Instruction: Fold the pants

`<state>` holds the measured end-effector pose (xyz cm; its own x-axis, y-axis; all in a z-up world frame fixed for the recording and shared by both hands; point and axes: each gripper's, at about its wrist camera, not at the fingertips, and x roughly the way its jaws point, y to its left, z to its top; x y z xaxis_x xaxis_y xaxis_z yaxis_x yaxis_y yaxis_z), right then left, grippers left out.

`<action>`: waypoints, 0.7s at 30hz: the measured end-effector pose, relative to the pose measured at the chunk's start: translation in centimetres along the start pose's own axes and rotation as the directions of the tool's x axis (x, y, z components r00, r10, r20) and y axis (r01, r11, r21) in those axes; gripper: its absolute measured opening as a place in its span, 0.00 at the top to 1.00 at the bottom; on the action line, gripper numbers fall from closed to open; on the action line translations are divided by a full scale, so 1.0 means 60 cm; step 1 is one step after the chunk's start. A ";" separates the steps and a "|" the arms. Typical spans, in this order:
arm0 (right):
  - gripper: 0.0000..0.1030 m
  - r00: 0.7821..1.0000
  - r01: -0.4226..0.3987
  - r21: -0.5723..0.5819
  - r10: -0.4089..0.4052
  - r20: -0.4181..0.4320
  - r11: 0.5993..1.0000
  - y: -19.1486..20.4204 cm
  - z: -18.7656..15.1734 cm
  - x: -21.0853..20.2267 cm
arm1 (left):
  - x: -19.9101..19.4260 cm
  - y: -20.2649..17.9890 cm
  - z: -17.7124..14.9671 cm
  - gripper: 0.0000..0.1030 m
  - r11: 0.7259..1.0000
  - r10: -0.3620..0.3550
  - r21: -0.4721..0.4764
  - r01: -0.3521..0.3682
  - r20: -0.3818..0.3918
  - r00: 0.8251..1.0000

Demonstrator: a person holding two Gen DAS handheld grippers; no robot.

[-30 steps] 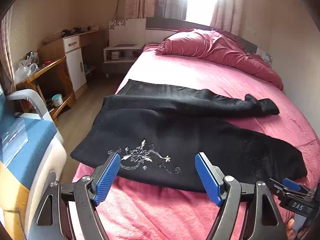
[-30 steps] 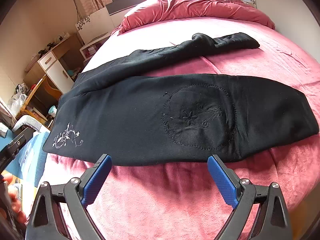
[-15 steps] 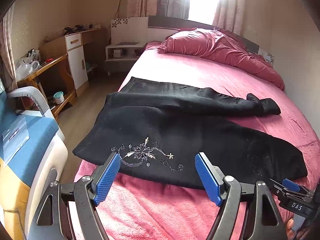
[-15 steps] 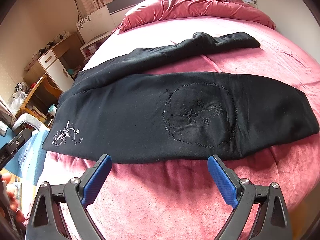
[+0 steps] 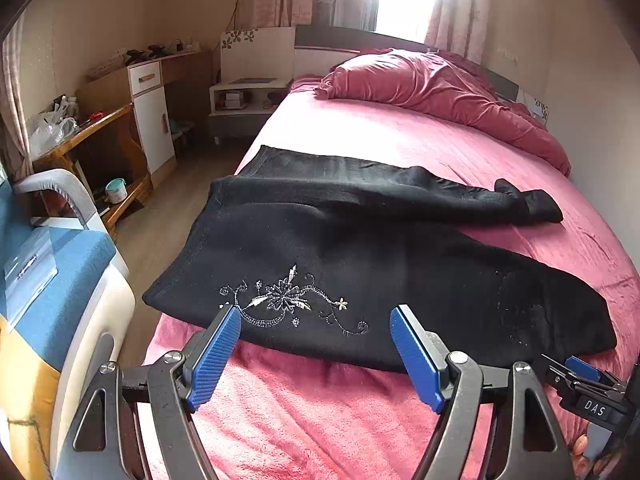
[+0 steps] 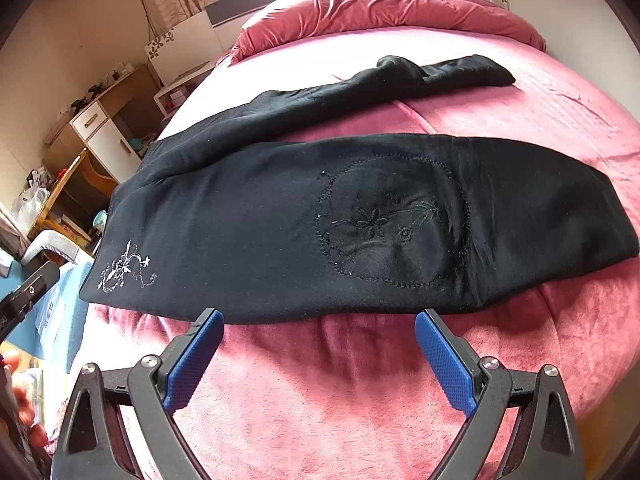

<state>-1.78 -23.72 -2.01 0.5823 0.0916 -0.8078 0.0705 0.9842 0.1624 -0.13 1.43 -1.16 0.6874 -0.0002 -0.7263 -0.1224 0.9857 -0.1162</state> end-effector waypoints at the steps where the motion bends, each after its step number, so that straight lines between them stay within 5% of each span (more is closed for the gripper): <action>1: 0.05 1.000 0.001 0.002 -0.001 -0.001 1.000 -0.001 -0.001 0.001 | 0.002 0.000 -0.001 0.23 1.000 0.002 0.004 -0.002 -0.003 1.000; 11: 0.07 0.999 -0.022 0.106 0.024 -0.022 0.994 -0.053 0.001 0.007 | 0.032 0.007 -0.016 0.19 1.000 -0.014 0.010 0.015 -0.064 0.998; 14: 0.13 0.999 -0.042 0.191 0.047 -0.021 0.981 -0.097 0.004 0.002 | 0.053 0.033 -0.018 0.01 0.997 -0.070 -0.051 0.065 -0.114 0.991; 21: 0.23 1.000 -0.016 0.424 0.020 -0.007 0.906 -0.244 -0.007 -0.016 | 0.121 0.159 -0.021 0.01 0.948 -0.130 -0.314 0.061 -0.202 0.971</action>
<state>-3.69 -38.17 -3.87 0.5780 0.1128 -0.8082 0.3979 0.8257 0.3998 2.80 10.62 -8.39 0.5383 -0.1621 -0.8270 -0.2986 0.8810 -0.3670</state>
